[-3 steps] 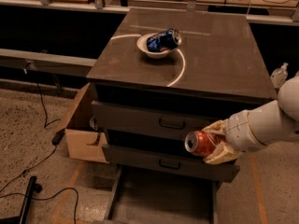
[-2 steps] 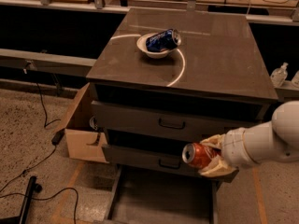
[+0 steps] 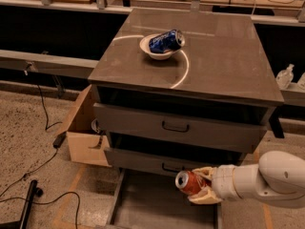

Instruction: Place coke can into bottom drawer

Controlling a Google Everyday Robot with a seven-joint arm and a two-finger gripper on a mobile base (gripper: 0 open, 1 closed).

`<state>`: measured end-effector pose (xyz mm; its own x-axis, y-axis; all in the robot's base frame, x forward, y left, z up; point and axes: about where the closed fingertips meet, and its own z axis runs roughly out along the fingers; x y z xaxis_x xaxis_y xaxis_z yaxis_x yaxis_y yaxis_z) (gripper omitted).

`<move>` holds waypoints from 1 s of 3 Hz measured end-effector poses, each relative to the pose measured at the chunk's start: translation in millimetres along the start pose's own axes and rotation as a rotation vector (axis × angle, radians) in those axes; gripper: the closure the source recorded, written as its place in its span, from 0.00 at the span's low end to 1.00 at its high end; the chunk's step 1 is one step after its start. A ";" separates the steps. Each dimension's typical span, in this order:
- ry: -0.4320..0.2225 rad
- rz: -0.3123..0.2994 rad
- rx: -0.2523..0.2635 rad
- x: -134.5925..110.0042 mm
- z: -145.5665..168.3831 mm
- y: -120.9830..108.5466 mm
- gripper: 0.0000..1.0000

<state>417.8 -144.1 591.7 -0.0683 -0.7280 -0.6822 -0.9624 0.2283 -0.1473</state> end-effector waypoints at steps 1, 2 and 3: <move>-0.072 0.011 -0.031 30.4 54.7 20.8 1.00; -0.091 0.038 -0.069 43.5 75.8 36.5 1.00; -0.091 0.038 -0.069 43.0 75.1 36.0 1.00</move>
Offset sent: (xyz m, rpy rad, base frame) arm -0.0065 0.0155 -0.0527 0.0637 0.0100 0.0212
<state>400.0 -118.6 503.3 -0.0840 -0.6574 -0.7489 -0.9755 0.2076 -0.0729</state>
